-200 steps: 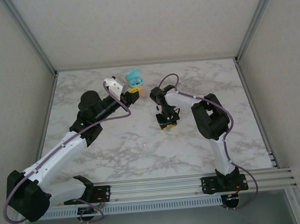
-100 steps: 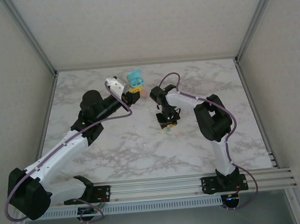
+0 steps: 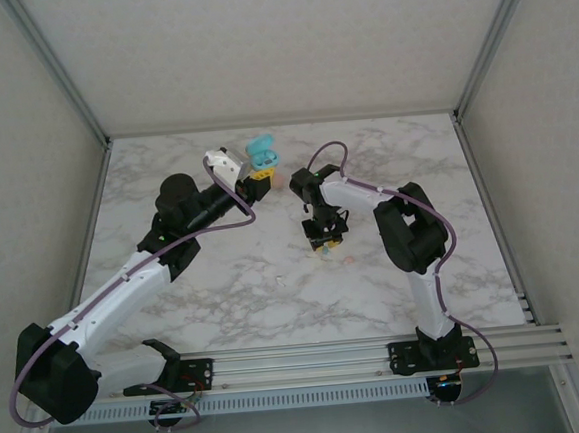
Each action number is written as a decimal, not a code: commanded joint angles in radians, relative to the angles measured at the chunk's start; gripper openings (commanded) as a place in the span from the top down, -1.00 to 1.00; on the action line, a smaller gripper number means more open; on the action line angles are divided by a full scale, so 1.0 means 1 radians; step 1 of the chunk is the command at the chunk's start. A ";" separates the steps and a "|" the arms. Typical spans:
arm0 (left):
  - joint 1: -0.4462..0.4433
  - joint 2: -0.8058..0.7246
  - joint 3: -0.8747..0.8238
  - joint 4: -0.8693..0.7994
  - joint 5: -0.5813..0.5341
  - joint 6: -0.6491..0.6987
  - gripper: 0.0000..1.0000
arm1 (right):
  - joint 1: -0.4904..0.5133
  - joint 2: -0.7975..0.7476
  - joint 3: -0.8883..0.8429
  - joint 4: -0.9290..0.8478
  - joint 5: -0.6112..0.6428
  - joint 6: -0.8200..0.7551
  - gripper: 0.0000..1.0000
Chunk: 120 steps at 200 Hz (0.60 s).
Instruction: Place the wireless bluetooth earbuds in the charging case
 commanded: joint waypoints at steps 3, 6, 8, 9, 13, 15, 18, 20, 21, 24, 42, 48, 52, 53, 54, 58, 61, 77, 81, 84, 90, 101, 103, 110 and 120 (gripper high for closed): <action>-0.002 0.000 0.020 0.018 0.018 -0.004 0.51 | 0.008 0.025 -0.018 0.007 0.007 0.018 0.44; -0.002 0.001 0.020 0.018 0.018 -0.004 0.51 | 0.008 0.027 -0.018 0.007 0.007 0.017 0.44; -0.002 0.000 0.021 0.018 0.018 -0.004 0.51 | 0.008 0.027 -0.017 0.008 0.007 0.017 0.44; -0.002 0.000 0.020 0.018 0.018 -0.004 0.51 | 0.008 0.026 -0.017 0.008 0.006 0.018 0.44; -0.002 0.000 0.020 0.018 0.019 -0.004 0.51 | 0.008 0.028 -0.018 0.009 0.005 0.019 0.44; -0.002 0.001 0.021 0.017 0.019 -0.004 0.51 | 0.008 0.029 -0.019 0.009 0.006 0.018 0.45; -0.002 0.001 0.020 0.017 0.019 -0.004 0.51 | 0.008 0.030 -0.019 0.010 0.006 0.017 0.45; -0.002 0.000 0.020 0.017 0.018 -0.004 0.51 | 0.008 0.030 -0.019 0.011 0.005 0.017 0.45; -0.002 0.000 0.020 0.017 0.018 -0.004 0.51 | 0.008 0.030 -0.019 0.011 0.004 0.017 0.46; -0.002 0.000 0.020 0.017 0.018 -0.005 0.51 | 0.008 0.031 -0.019 0.013 0.004 0.017 0.46; -0.002 -0.001 0.020 0.017 0.019 -0.006 0.51 | 0.008 0.035 -0.020 0.016 0.004 0.014 0.48; -0.002 -0.001 0.019 0.017 0.019 -0.005 0.51 | 0.008 0.035 -0.022 0.018 0.003 0.013 0.49; -0.002 -0.001 0.019 0.017 0.019 -0.005 0.51 | 0.008 0.036 -0.023 0.017 0.003 0.013 0.50; -0.002 -0.001 0.019 0.017 0.019 -0.005 0.51 | 0.008 0.036 -0.022 0.016 0.004 0.012 0.50; -0.002 -0.001 0.020 0.017 0.019 -0.005 0.51 | 0.008 0.036 -0.022 0.016 0.004 0.013 0.50; -0.002 -0.001 0.019 0.016 0.019 -0.005 0.51 | 0.007 0.036 -0.023 0.016 0.005 0.013 0.51; -0.002 -0.003 0.018 0.015 0.017 -0.006 0.51 | 0.007 0.035 -0.023 0.016 0.006 0.013 0.51; -0.002 -0.004 0.019 0.014 0.017 -0.005 0.51 | 0.007 0.032 -0.026 0.016 0.006 0.010 0.55; -0.002 -0.004 0.019 0.014 0.015 -0.005 0.51 | 0.008 0.031 -0.026 0.017 0.006 0.010 0.56; -0.003 -0.004 0.019 0.015 0.015 -0.007 0.51 | 0.008 0.029 -0.026 0.017 0.006 0.009 0.59; -0.002 -0.003 0.019 0.015 0.016 -0.007 0.51 | 0.009 0.025 -0.025 0.014 0.005 0.008 0.64; -0.003 -0.003 0.021 0.015 0.017 -0.007 0.51 | 0.008 0.011 -0.026 0.015 0.005 0.009 0.65; -0.002 -0.002 0.021 0.015 0.017 -0.007 0.51 | 0.008 0.008 -0.026 0.014 0.005 0.009 0.65; -0.002 -0.003 0.020 0.015 0.015 -0.006 0.51 | 0.007 -0.006 -0.024 0.010 -0.003 0.007 0.66; -0.002 -0.001 0.020 0.015 0.014 -0.005 0.51 | 0.003 -0.035 -0.023 0.007 -0.016 0.003 0.67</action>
